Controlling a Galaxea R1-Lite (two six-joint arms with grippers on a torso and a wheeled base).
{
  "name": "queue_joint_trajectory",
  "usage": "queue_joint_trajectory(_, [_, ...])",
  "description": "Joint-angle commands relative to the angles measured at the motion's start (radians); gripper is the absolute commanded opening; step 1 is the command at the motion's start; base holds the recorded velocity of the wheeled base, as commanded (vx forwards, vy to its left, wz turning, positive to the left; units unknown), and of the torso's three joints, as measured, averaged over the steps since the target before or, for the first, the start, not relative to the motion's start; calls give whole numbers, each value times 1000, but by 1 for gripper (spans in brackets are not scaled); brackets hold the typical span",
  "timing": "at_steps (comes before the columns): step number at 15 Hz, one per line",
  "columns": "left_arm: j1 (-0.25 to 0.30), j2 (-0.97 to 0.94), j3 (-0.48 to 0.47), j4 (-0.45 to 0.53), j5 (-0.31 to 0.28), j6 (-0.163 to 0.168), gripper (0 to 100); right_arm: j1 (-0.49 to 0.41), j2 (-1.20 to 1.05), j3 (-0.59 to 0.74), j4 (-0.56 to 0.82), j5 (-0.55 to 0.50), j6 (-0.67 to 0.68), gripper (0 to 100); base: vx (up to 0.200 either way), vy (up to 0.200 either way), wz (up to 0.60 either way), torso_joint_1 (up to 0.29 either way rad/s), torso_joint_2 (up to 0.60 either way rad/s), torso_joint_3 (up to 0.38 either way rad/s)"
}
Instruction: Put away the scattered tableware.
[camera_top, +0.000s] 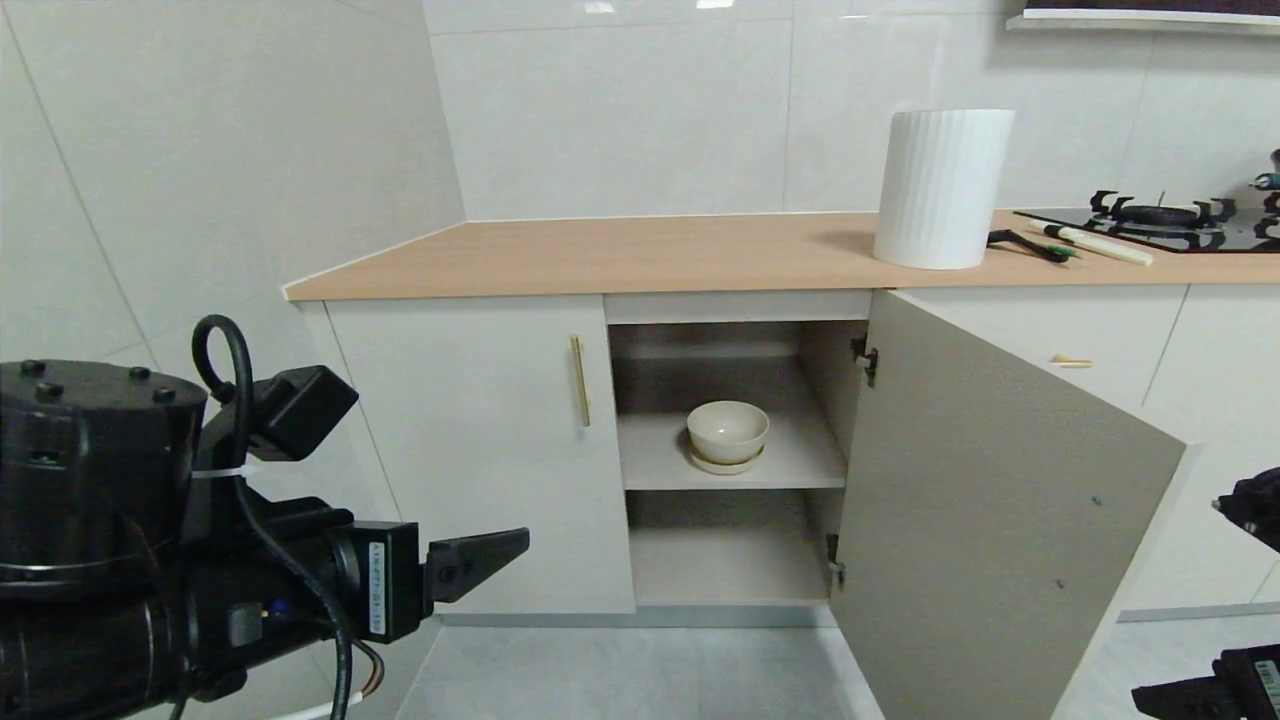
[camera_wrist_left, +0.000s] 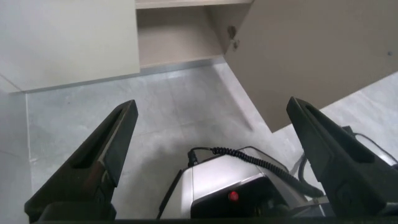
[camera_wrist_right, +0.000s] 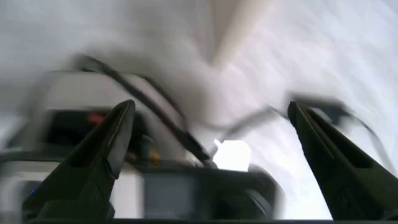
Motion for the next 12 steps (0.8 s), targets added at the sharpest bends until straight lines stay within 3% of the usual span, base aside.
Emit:
queue_joint_trajectory(1, [0,2,2,0,1,-1,100,-60,-12,-27,18,-59,-9,100,0,0,0,0,0,0])
queue_joint_trajectory(3, [0,4,2,0,1,-1,100,-205,7,-33,16,-143,-58,100,0,0,0,0,0,0])
queue_joint_trajectory(6, [0,6,2,0,1,-1,100,-389,11,-56,-8,-148,-144,100,0,0,0,0,0,0])
queue_joint_trajectory(9, [0,4,2,0,1,-3,100,-532,88,-31,-206,-148,-176,100,0,0,0,0,0,0])
queue_joint_trajectory(12, [0,4,0,0,1,-3,100,-564,163,-4,-341,-139,-173,100,0,0,0,0,0,0])
